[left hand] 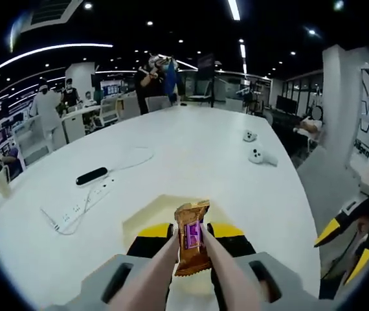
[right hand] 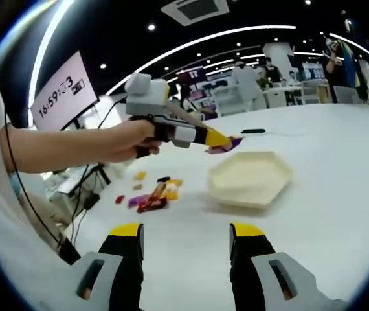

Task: Place the target food into the container with the food tongs after gripping and lifting it, then release it inside without dropping or visibly crushing the food.

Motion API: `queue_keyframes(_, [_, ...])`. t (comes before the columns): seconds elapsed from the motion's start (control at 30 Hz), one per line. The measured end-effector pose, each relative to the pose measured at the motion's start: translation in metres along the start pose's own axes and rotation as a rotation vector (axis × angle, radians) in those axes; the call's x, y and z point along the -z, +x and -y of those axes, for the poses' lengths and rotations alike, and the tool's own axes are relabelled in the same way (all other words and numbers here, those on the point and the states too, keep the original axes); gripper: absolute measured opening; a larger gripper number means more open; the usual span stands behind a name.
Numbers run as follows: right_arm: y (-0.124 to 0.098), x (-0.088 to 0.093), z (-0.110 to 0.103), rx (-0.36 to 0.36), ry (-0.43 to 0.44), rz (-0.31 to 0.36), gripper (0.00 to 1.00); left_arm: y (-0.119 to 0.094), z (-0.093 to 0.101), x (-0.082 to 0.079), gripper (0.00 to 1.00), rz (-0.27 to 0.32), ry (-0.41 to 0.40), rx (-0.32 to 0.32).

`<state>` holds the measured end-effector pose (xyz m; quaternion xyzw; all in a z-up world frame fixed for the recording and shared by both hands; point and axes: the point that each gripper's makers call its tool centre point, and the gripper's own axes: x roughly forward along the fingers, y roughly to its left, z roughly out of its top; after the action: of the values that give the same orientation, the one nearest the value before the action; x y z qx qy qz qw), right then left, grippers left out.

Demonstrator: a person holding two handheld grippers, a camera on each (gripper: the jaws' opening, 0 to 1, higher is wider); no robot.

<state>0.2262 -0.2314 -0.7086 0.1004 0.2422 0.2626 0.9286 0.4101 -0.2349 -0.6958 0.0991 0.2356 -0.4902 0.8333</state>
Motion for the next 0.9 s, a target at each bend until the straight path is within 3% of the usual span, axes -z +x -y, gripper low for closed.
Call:
queue_keyframes(0.3, [0.001,-0.002,0.003,-0.007,-0.004,-0.004,0.53,0.005,-0.012,-0.001,0.19,0.004,-0.015,-0.030])
queue_keyframes(0.63, [-0.004,-0.001,0.005,0.003,0.001,0.004,0.53,0.014,-0.008,-0.005,0.18,-0.002,-0.001,-0.027])
queue_keyframes(0.7, [-0.007,0.000,0.006,0.007,0.008,0.007,0.53,0.016,-0.009,-0.007,0.18,0.008,-0.048,-0.024])
queue_keyframes(0.9, [-0.011,0.006,0.005,0.014,0.021,0.003,0.53,0.023,-0.008,-0.016,0.19,0.007,-0.023,-0.028])
